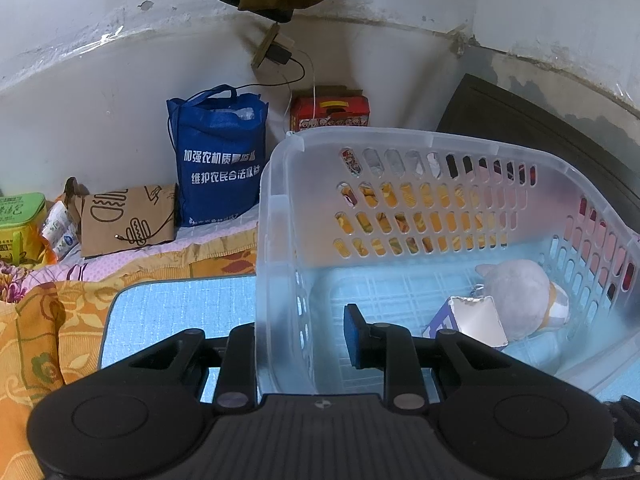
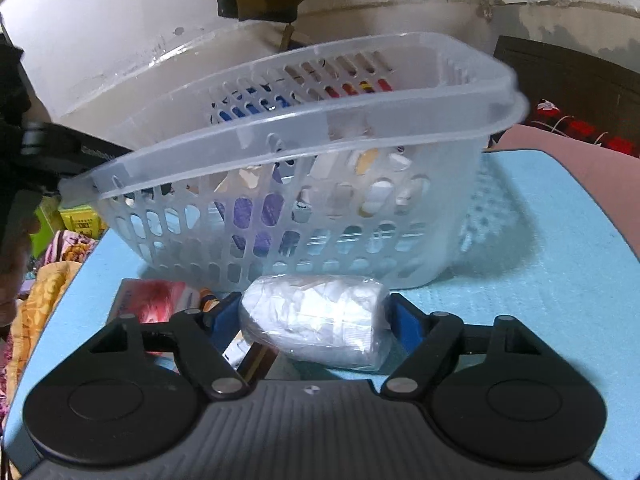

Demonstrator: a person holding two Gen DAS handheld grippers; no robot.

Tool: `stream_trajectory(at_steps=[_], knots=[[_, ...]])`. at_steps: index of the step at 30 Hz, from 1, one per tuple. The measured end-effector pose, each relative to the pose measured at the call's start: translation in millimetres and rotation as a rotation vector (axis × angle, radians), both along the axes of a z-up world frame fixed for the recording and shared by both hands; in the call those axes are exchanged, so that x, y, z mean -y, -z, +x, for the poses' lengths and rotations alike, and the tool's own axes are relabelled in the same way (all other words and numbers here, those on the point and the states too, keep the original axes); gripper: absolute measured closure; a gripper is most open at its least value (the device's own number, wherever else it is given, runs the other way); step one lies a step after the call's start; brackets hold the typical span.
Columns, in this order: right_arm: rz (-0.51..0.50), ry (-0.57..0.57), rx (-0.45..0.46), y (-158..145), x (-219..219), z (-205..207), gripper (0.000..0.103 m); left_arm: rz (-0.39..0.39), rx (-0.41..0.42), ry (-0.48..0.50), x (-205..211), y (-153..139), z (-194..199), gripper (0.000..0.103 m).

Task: Organize objects
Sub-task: 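Return the right gripper to the table and grasp the white wrapped roll, then carry the white roll into the basket and open the right gripper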

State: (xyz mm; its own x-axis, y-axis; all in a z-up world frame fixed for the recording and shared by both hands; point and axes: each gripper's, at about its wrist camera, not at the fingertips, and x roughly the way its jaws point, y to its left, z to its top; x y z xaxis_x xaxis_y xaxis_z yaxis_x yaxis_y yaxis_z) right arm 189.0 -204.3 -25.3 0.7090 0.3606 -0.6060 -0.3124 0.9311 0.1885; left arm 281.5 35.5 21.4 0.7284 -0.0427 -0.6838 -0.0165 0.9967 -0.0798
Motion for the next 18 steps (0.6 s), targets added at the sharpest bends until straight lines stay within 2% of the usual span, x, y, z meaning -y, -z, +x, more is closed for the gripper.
stream_trajectory(at_steps=[5,11,14,18], knots=[[-0.006,0.028,0.104,-6,28,-27,0.023,-0.003,0.003,0.000,-1,1,0,0.074],[0.005,0.000,0.159,-12,53,-53,0.023,-0.003,0.008,-0.004,-1,-1,1,0.074],[0.050,0.009,0.205,-31,68,-66,0.023,-0.003,0.008,-0.004,0,0,2,0.074],[0.125,-0.006,0.276,-70,75,-78,0.023,-0.009,0.009,-0.002,-1,0,3,0.074]])
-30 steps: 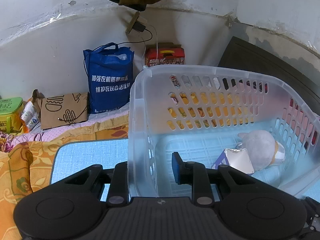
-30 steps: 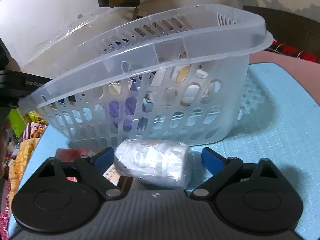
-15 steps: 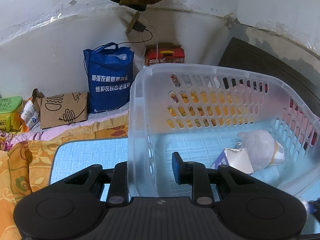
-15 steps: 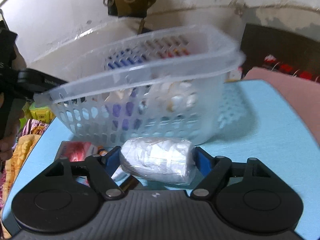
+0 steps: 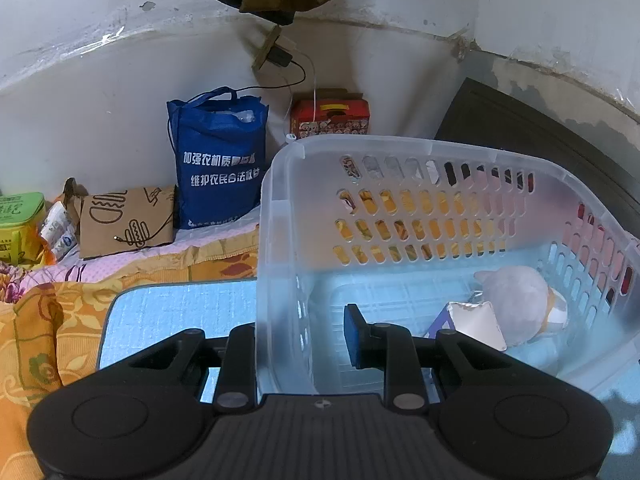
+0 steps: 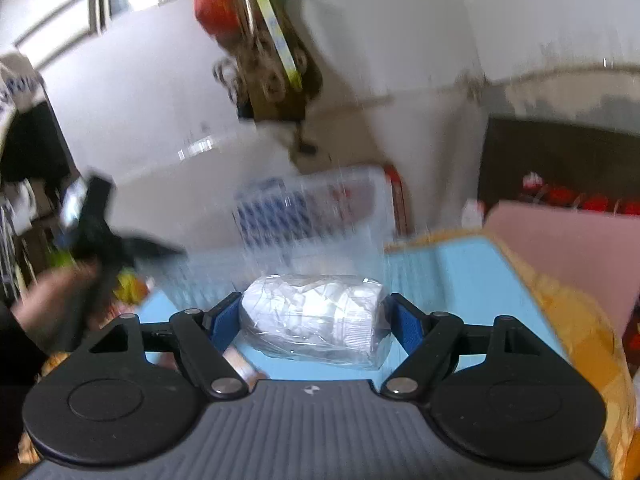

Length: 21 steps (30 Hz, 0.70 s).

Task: Organize objects
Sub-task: 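Carry the white roll into the basket and open the right gripper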

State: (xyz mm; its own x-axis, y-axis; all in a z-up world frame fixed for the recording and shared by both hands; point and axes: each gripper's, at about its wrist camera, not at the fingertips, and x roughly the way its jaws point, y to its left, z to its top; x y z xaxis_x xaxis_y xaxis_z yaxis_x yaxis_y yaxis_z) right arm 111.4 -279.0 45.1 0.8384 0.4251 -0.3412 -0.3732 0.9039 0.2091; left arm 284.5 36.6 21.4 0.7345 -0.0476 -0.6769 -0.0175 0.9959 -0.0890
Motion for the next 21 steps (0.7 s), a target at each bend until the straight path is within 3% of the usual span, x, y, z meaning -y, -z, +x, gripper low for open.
stream_trajectory(at_steps=[3,8,13,18,21], knots=[[-0.004,-0.024,0.079,-31,-12,3,0.023,-0.001,-0.001,-0.004,1,-1,0,0.074],[-0.078,-0.118,0.109,-56,-65,59,0.023,-0.009,-0.002,-0.012,0,0,0,0.074],[-0.138,-0.138,-0.032,-40,-110,133,0.023,-0.014,0.000,-0.007,-2,0,0,0.074],[-0.163,-0.116,-0.127,-22,-121,164,0.021,-0.012,0.004,-0.003,-3,0,-1,0.074],[-0.152,-0.105,-0.113,-21,-116,164,0.006,-0.010,0.004,-0.005,-2,1,0,0.074]])
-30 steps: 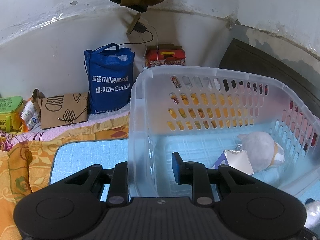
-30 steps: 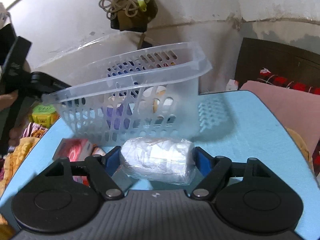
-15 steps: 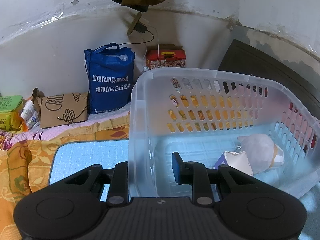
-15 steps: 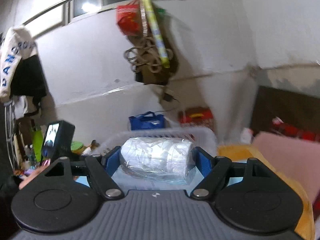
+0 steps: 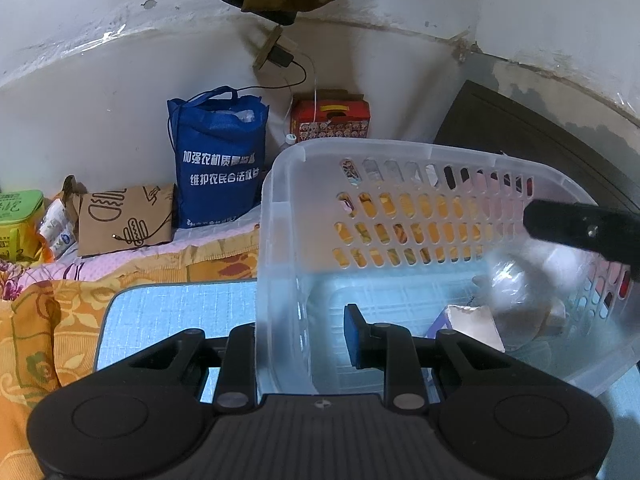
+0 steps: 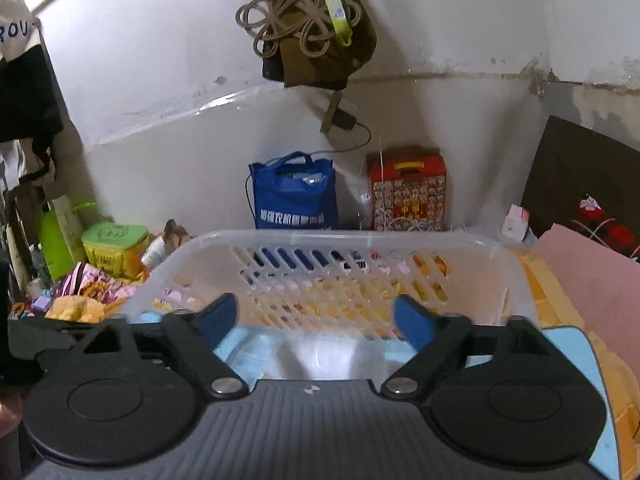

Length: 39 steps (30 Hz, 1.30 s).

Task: Organize objects
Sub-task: 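Carry the white roll into the basket and open the right gripper, then return the right gripper and grasp the brown-and-white KENT box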

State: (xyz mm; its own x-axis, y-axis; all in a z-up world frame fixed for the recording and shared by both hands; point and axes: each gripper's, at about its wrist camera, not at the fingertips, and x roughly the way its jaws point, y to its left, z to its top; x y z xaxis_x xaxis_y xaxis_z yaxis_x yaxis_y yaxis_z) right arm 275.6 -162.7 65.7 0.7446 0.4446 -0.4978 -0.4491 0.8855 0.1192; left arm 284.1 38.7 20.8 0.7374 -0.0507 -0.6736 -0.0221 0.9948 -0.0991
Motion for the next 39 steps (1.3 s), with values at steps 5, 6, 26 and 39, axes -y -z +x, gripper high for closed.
stream_trajectory(at_steps=[5,6,26,39], knots=[[-0.028,0.008,0.068,2,6,-9,0.004,-0.007,-0.009,-0.002,0,0,0,0.074],[-0.029,0.009,0.062,5,7,-8,0.004,-0.004,-0.011,-0.002,0,0,0,0.074],[0.115,0.043,0.105,3,54,-31,0.000,-0.007,0.007,-0.024,0,0,-1,0.074],[0.141,0.050,0.287,8,97,-138,0.000,-0.009,0.006,-0.032,-1,0,-2,0.074]])
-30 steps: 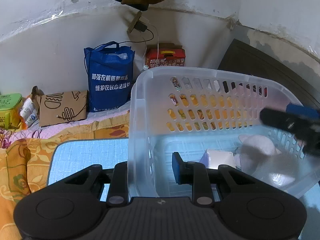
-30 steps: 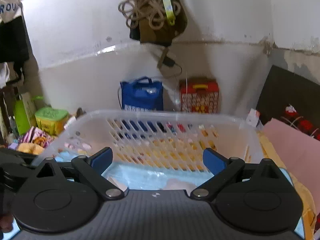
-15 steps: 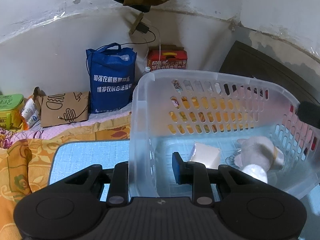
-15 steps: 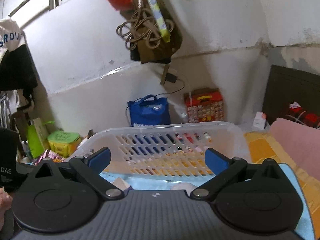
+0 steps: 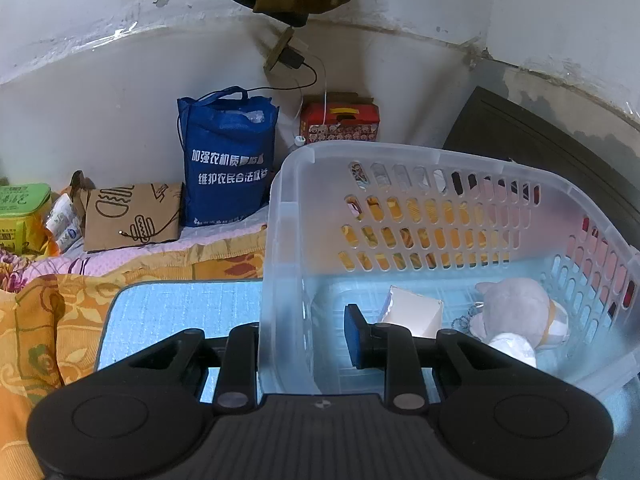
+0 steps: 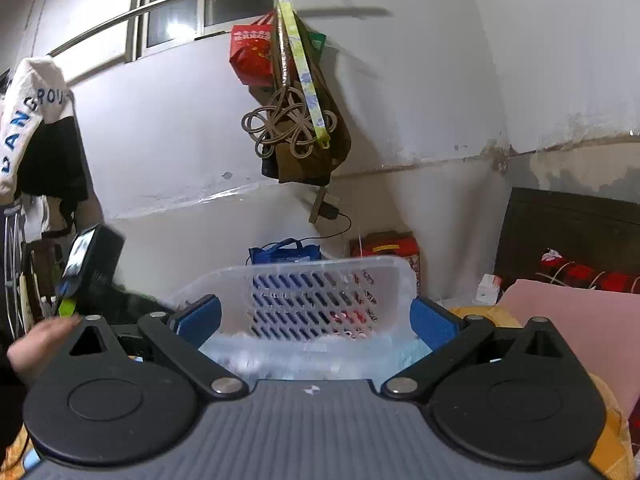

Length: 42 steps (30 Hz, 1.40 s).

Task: Organize objects
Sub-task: 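Return the right gripper and grasp the brown-and-white KENT box, then carry the KENT box over the basket and open the right gripper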

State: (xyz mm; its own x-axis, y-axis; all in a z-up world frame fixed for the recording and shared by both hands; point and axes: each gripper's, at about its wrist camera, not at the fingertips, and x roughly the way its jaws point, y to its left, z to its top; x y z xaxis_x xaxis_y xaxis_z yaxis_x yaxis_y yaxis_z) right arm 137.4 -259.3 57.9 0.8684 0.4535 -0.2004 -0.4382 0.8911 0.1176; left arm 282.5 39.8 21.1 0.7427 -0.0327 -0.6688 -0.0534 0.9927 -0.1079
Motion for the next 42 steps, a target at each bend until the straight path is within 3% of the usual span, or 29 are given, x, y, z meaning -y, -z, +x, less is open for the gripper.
stream_trajectory(at_steps=[7,12,23,27,29,33,35,42], knots=[[-0.019,-0.057,-0.099,34,-9,-3,0.000,0.004,0.001,-0.002,0,0,-2,0.074],[-0.058,-0.078,-0.268,64,-28,16,0.000,0.006,0.004,0.001,0,0,-1,0.074],[-0.105,-0.118,-0.271,89,-52,-11,0.001,0.014,0.008,0.005,0,-1,0,0.074],[-0.141,-0.135,-0.275,93,-61,-13,0.014,0.016,0.012,0.007,0,-2,0,0.074],[-0.166,-0.113,-0.283,96,-63,-11,0.029,0.017,0.013,0.009,0,-2,-1,0.074],[-0.158,-0.074,-0.320,101,-56,-6,0.044,0.016,0.015,0.012,-1,-1,-1,0.074],[-0.182,-0.043,-0.310,101,-53,-9,0.059,0.016,0.015,0.012,-1,-1,-1,0.073],[-0.156,0.008,-0.329,108,-41,-3,0.061,0.020,0.017,0.009,0,-1,-2,0.073]])
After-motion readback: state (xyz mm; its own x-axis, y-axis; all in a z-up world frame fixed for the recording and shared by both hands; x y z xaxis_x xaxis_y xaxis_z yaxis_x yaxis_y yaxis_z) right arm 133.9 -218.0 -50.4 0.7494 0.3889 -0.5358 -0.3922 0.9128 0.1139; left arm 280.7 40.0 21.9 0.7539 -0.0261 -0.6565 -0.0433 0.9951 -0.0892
